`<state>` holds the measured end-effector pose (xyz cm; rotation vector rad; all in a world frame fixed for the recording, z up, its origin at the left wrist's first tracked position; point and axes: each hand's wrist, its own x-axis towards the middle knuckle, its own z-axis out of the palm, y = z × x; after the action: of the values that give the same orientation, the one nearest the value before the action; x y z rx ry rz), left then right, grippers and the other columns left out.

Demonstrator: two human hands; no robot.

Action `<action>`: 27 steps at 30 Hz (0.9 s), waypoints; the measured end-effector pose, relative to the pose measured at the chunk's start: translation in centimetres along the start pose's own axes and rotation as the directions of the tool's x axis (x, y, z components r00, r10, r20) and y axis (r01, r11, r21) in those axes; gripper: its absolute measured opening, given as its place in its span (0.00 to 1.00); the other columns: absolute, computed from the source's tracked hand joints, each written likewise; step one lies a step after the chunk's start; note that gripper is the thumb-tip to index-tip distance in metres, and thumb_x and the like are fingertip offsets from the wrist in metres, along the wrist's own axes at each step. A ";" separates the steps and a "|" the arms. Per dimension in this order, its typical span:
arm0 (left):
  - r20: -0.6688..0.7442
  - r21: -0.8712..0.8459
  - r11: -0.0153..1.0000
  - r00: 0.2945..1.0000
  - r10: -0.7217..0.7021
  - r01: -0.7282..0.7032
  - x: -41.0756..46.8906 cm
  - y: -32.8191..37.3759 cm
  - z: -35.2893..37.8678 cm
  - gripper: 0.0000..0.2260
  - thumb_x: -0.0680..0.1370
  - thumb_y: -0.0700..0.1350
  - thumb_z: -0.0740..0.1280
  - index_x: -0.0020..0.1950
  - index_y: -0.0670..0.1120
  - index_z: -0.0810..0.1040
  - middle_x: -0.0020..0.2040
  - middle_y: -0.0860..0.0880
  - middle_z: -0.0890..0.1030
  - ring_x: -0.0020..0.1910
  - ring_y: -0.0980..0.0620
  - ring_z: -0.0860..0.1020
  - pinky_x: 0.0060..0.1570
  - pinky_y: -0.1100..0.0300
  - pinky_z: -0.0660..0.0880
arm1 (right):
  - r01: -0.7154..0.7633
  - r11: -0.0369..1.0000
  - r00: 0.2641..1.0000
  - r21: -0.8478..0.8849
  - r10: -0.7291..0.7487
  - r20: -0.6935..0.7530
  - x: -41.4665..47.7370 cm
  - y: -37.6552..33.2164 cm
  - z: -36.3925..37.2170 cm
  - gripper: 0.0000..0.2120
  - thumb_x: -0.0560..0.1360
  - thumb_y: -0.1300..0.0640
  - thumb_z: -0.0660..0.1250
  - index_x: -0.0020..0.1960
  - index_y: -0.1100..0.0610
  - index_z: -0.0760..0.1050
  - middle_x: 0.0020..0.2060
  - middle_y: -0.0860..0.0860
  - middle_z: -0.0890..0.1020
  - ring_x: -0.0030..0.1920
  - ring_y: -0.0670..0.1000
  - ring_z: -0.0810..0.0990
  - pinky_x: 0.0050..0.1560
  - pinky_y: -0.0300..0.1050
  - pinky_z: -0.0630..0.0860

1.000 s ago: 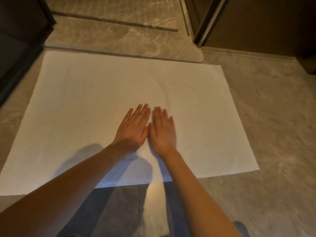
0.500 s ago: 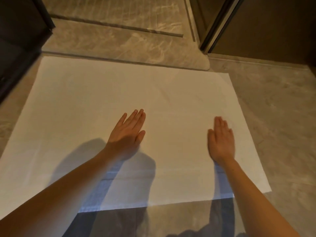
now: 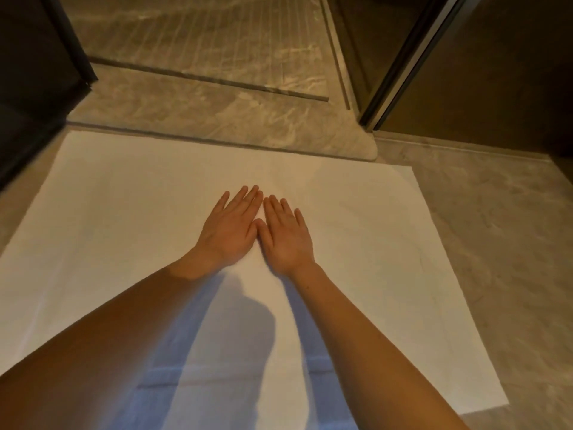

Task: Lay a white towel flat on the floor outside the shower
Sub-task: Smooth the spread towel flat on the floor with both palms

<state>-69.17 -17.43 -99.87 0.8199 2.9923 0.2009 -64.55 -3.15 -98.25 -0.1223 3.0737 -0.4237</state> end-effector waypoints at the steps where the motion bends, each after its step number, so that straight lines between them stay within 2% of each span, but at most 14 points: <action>1: -0.021 -0.019 1.000 1.000 -0.003 0.003 0.0 -0.2 0.2 0.26 0.83 0.50 0.46 0.80 0.45 0.48 0.81 0.49 0.49 0.79 0.52 0.47 0.76 0.52 0.41 | 0.015 1.000 1.000 -0.012 -0.014 0.018 -0.2 1.3 0.1 0.27 0.84 0.47 0.45 0.80 0.53 0.47 0.80 0.49 0.51 0.79 0.49 0.46 0.76 0.46 0.39; 3: -0.056 -0.037 0.999 0.998 -0.007 0.005 -0.1 -0.3 0.5 0.26 0.83 0.52 0.44 0.80 0.45 0.50 0.80 0.49 0.52 0.79 0.52 0.49 0.76 0.52 0.42 | -0.004 1.000 1.000 -0.022 0.004 0.008 -0.9 4.7 -0.2 0.27 0.83 0.46 0.46 0.80 0.51 0.47 0.80 0.49 0.51 0.79 0.48 0.46 0.76 0.45 0.40; 6: -0.066 -0.054 0.999 0.998 0.005 -0.008 0.0 -0.3 0.4 0.29 0.81 0.54 0.40 0.80 0.46 0.52 0.80 0.50 0.53 0.79 0.52 0.50 0.75 0.54 0.41 | -0.146 0.987 0.989 -0.064 0.143 -0.047 -1.7 10.1 -1.6 0.27 0.84 0.49 0.49 0.80 0.54 0.50 0.79 0.51 0.54 0.79 0.51 0.50 0.77 0.47 0.44; 9: -0.060 -0.049 0.999 0.998 -0.001 -0.002 0.1 -0.4 0.5 0.27 0.82 0.53 0.42 0.80 0.47 0.49 0.80 0.51 0.51 0.79 0.53 0.48 0.75 0.54 0.40 | -0.316 0.946 0.948 -0.080 0.312 -0.058 -3.0 15.0 -3.3 0.27 0.84 0.49 0.49 0.80 0.56 0.50 0.79 0.52 0.53 0.79 0.51 0.49 0.76 0.47 0.44; 11: -0.052 -0.043 0.999 0.999 -0.001 -0.001 0.2 -0.4 0.4 0.26 0.83 0.53 0.43 0.80 0.47 0.47 0.81 0.51 0.49 0.79 0.53 0.46 0.76 0.53 0.40 | -0.368 0.927 0.930 -0.067 0.366 -0.041 -4.0 16.9 -4.2 0.27 0.84 0.49 0.47 0.80 0.56 0.48 0.80 0.52 0.51 0.79 0.51 0.47 0.77 0.47 0.43; 18: -0.076 -0.059 0.998 0.997 -0.006 0.002 1.6 -0.2 -0.7 0.25 0.83 0.51 0.48 0.80 0.45 0.53 0.80 0.47 0.55 0.78 0.50 0.54 0.76 0.54 0.42 | -0.370 0.925 0.929 -0.083 0.369 -0.030 -4.6 17.0 -4.5 0.27 0.84 0.49 0.45 0.80 0.56 0.46 0.80 0.52 0.49 0.79 0.51 0.45 0.78 0.49 0.43; 21: -0.039 -0.020 1.000 0.999 -0.013 0.012 2.8 -1.5 -1.0 0.27 0.83 0.53 0.45 0.80 0.45 0.48 0.81 0.48 0.49 0.79 0.51 0.47 0.76 0.53 0.39 | -0.375 0.924 0.927 -0.070 0.375 -0.019 -5.3 17.1 -4.5 0.27 0.84 0.49 0.46 0.80 0.56 0.45 0.80 0.52 0.49 0.79 0.51 0.45 0.78 0.49 0.43; 24: -0.014 -0.056 0.998 0.999 -0.034 0.033 2.8 -2.3 -0.2 0.27 0.83 0.55 0.44 0.80 0.47 0.46 0.81 0.50 0.47 0.79 0.53 0.44 0.76 0.51 0.39 | -0.425 0.904 0.905 -0.049 0.423 -0.035 -4.7 15.8 -4.8 0.27 0.84 0.50 0.46 0.80 0.57 0.46 0.80 0.53 0.50 0.79 0.52 0.46 0.78 0.52 0.43; 25: -0.019 -0.060 0.998 0.999 -0.029 0.028 2.7 -2.3 -0.1 0.27 0.82 0.56 0.44 0.80 0.47 0.46 0.81 0.51 0.47 0.79 0.53 0.44 0.76 0.51 0.40 | -0.419 0.907 0.906 -0.028 0.416 -0.076 -3.9 14.5 -4.8 0.27 0.84 0.51 0.47 0.80 0.58 0.47 0.80 0.54 0.51 0.79 0.53 0.47 0.78 0.52 0.44; 27: -0.030 -0.059 0.998 0.999 -0.027 0.025 2.8 -2.4 0.2 0.27 0.82 0.55 0.44 0.80 0.47 0.47 0.81 0.51 0.48 0.79 0.53 0.45 0.76 0.51 0.40 | -0.293 0.956 0.943 0.012 0.291 -0.159 -1.3 10.4 -4.1 0.25 0.84 0.52 0.47 0.79 0.59 0.52 0.79 0.56 0.55 0.79 0.55 0.50 0.77 0.52 0.46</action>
<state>-72.77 -17.98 -100.38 0.7786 3.0084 0.3015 -64.25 8.03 -97.04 0.3827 3.1731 -0.4169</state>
